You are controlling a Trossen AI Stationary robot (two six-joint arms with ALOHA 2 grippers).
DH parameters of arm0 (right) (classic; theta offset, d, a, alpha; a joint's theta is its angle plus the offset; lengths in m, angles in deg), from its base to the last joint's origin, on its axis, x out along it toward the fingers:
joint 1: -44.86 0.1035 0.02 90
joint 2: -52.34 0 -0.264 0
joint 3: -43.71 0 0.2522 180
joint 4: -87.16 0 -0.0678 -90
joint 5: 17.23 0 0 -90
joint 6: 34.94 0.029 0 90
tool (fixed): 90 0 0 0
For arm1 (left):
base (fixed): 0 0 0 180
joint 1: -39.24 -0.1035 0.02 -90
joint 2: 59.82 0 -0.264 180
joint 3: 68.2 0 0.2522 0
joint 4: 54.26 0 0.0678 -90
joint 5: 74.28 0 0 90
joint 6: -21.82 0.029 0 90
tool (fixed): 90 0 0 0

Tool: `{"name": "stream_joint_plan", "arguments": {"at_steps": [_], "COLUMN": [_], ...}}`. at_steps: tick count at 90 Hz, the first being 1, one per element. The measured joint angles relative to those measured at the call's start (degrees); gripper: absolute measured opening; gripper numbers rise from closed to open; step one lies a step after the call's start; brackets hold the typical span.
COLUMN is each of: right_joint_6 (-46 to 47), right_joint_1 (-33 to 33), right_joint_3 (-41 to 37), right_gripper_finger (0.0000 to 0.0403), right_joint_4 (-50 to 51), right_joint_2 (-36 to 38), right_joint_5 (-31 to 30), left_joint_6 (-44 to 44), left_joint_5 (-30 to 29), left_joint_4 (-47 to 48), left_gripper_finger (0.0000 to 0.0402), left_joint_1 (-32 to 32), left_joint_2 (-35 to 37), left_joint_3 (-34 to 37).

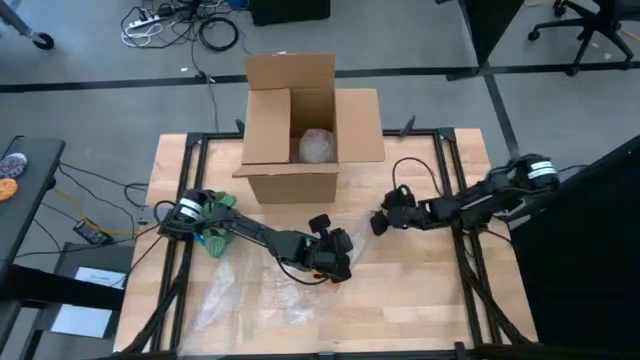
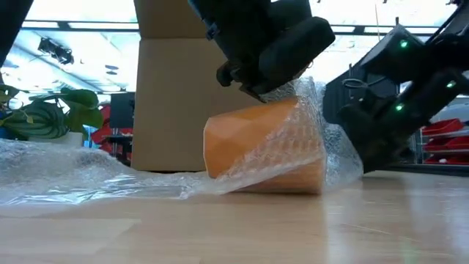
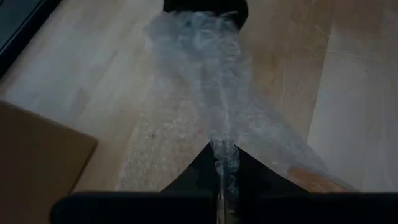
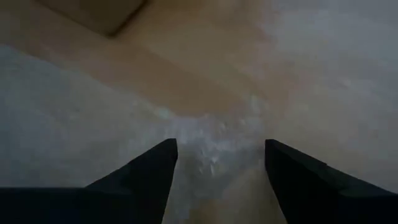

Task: Wrap mug
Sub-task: Wrap the orange mug with the bubble wrap

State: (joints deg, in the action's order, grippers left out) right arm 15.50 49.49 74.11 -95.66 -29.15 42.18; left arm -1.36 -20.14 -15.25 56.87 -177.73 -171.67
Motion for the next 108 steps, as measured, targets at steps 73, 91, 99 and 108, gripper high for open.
{"name": "stream_joint_plan", "arguments": {"at_steps": [73,91,99,108], "right_joint_6": [-25.45,-31.65,-34.04,-35.79], "right_joint_1": [9.28,15.04,17.4,19.48], "right_joint_3": [-0.15,-0.15,-0.15,-0.1], "right_gripper_finger": [0.0001,0.0,0.0,0.0], "right_joint_4": [-0.6,-7.88,-12.63,-16.79], "right_joint_2": [9.35,9.34,8.54,6.83], "right_joint_5": [-4.24,-4.43,-4.28,-4.46], "left_joint_6": [-7.94,-10.1,-10.12,-10.16], "left_joint_5": [0.07,-0.06,-0.07,-0.07], "left_joint_4": [7.47,8.03,7.72,7.43], "left_gripper_finger": [0.0,0.0,0.0,0.0], "left_joint_1": [-0.76,-1.22,-1.47,-1.83], "left_joint_2": [0.0,0.0,0.0,0.0], "left_joint_3": [0.0,0.0,0.0,0.0]}}
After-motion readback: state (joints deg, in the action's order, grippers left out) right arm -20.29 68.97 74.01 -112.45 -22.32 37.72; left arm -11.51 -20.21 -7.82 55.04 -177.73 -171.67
